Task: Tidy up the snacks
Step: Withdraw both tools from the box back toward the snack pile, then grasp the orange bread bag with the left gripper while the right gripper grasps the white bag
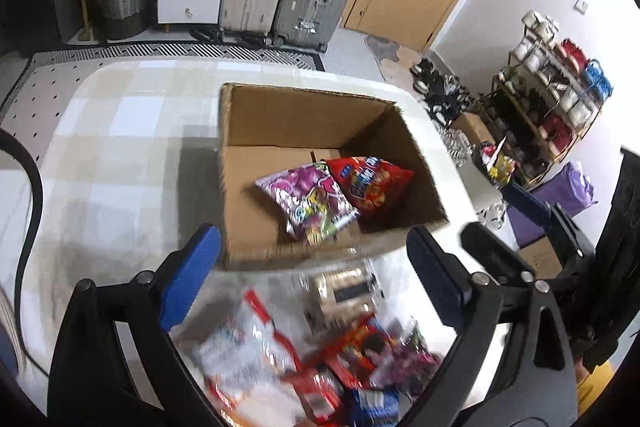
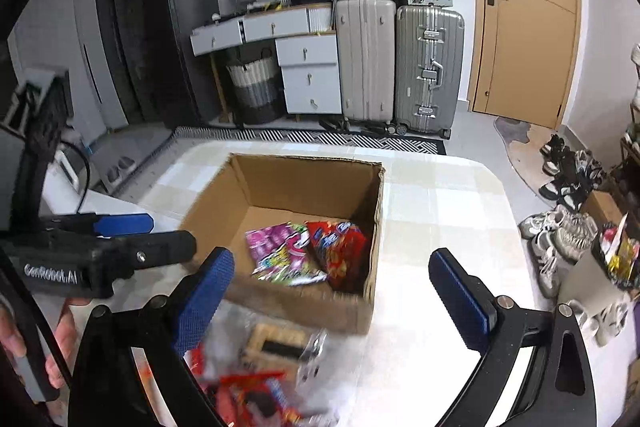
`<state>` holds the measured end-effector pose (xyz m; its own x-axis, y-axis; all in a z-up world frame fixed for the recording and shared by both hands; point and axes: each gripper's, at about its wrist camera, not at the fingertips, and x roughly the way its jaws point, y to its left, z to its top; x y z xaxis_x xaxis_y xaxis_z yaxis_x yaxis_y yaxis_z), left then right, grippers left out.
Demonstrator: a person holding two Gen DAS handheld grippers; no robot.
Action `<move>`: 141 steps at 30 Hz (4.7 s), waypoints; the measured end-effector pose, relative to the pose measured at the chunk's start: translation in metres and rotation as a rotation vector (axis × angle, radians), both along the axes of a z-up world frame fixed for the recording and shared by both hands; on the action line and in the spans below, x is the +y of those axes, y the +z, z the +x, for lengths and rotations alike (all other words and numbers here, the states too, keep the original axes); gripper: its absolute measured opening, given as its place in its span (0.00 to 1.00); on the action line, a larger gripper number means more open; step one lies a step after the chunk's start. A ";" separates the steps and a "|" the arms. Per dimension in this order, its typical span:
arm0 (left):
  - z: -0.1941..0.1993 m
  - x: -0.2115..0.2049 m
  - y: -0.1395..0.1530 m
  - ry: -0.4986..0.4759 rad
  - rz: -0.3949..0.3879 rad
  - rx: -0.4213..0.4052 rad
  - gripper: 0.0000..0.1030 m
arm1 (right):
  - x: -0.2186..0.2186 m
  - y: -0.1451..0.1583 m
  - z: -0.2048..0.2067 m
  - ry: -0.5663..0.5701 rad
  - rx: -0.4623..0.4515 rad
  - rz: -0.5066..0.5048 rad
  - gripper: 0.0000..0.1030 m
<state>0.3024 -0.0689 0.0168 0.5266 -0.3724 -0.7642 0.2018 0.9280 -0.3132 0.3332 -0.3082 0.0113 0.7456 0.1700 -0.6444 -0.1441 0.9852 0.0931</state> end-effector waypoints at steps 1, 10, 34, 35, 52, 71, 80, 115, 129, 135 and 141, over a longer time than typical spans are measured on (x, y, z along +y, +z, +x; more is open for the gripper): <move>-0.012 0.004 0.006 0.003 -0.001 -0.011 0.92 | -0.003 0.005 -0.012 0.002 -0.014 0.018 0.97; -0.136 0.037 0.066 0.096 -0.013 -0.179 0.99 | -0.011 0.049 -0.134 -0.032 -0.145 0.048 1.00; -0.330 0.062 0.012 0.142 0.118 -0.210 0.99 | 0.053 -0.002 -0.299 0.057 -0.132 0.055 1.00; -0.327 0.064 0.004 0.153 0.115 -0.199 0.99 | 0.054 -0.010 -0.296 0.057 -0.113 0.062 1.00; -0.251 0.094 -0.070 0.184 0.040 -0.086 0.99 | 0.071 -0.096 -0.236 0.068 0.160 0.208 1.00; -0.208 0.079 -0.107 0.153 0.041 0.034 0.99 | 0.103 -0.135 -0.191 0.069 0.284 0.163 0.96; -0.192 0.080 -0.121 0.167 0.024 0.102 0.99 | 0.120 -0.139 -0.186 0.142 0.265 0.116 0.72; -0.175 0.063 -0.134 0.246 0.029 0.254 0.45 | 0.107 -0.138 -0.193 0.169 0.295 0.214 0.53; -0.199 0.067 -0.128 0.181 0.091 0.193 0.35 | 0.104 -0.137 -0.195 0.158 0.295 0.224 0.52; -0.211 0.075 -0.128 0.178 0.076 0.185 0.35 | 0.103 -0.136 -0.201 0.167 0.297 0.252 0.50; -0.235 0.086 -0.123 0.170 0.056 0.167 0.35 | 0.098 -0.134 -0.210 0.153 0.294 0.274 0.49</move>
